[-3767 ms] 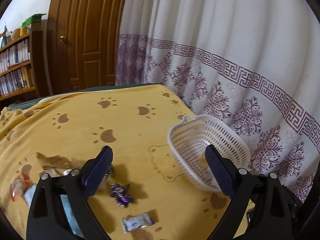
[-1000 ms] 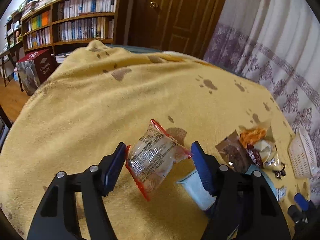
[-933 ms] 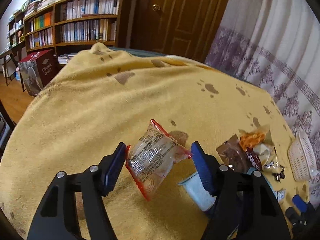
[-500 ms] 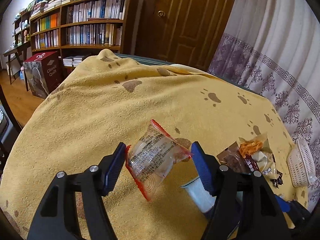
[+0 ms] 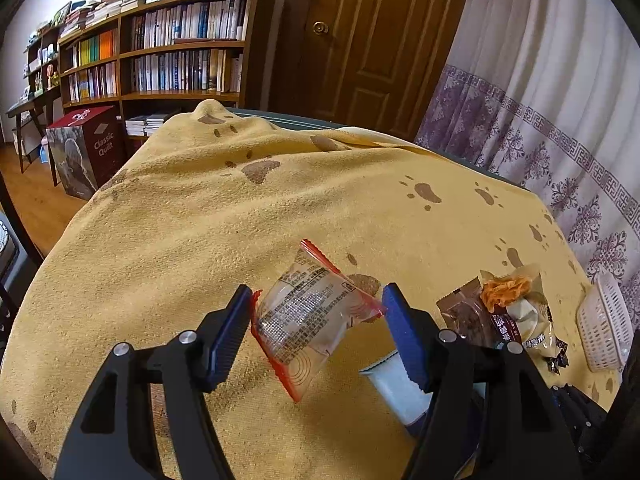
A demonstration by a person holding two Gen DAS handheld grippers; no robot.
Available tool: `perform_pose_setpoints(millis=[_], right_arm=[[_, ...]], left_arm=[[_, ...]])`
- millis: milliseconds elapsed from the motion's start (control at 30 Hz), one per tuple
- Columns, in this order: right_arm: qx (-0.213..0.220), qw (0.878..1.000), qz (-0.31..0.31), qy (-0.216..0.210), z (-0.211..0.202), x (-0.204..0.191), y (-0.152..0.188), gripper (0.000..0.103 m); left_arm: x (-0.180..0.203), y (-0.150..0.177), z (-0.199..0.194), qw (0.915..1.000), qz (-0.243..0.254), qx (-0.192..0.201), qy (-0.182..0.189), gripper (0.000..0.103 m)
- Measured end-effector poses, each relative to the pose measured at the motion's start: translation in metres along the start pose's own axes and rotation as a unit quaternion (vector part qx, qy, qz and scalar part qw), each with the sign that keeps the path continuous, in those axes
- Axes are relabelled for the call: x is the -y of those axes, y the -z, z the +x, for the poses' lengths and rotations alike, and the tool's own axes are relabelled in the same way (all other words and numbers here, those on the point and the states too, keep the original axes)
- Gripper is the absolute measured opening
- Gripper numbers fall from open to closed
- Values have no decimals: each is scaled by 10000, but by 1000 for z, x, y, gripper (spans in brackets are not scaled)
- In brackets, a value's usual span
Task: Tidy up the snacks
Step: 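Grasp the wrapped bread roll with the left gripper while the right grasps the blue chip bag, then carry the blue chip bag with the right gripper into the basket and release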
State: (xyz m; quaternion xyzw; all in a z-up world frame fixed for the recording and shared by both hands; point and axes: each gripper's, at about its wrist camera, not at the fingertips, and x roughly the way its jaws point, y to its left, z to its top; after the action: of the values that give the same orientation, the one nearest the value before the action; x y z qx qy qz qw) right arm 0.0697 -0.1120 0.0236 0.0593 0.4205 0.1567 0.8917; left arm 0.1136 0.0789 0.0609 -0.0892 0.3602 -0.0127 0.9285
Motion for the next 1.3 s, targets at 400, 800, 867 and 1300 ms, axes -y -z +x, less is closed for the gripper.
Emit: perform_pose_setpoints(millis=[400,800,867,1300], right_arm=[[112,9999,-96,9,-20,-5,10,53],[579,9983,39,72,-65,-1,9,53],[660,9977,82,105,-72,2,8,53],[1128,9924,311,390,-118,22,6,53]], left_arm=[[3,1,-1,10000,33,30,24,67],[13,3,-8,9998,145,167,25,67],[18,4,-10,9994,248,232,-68,67],[37,10,-18,9981,524,337,22,67]])
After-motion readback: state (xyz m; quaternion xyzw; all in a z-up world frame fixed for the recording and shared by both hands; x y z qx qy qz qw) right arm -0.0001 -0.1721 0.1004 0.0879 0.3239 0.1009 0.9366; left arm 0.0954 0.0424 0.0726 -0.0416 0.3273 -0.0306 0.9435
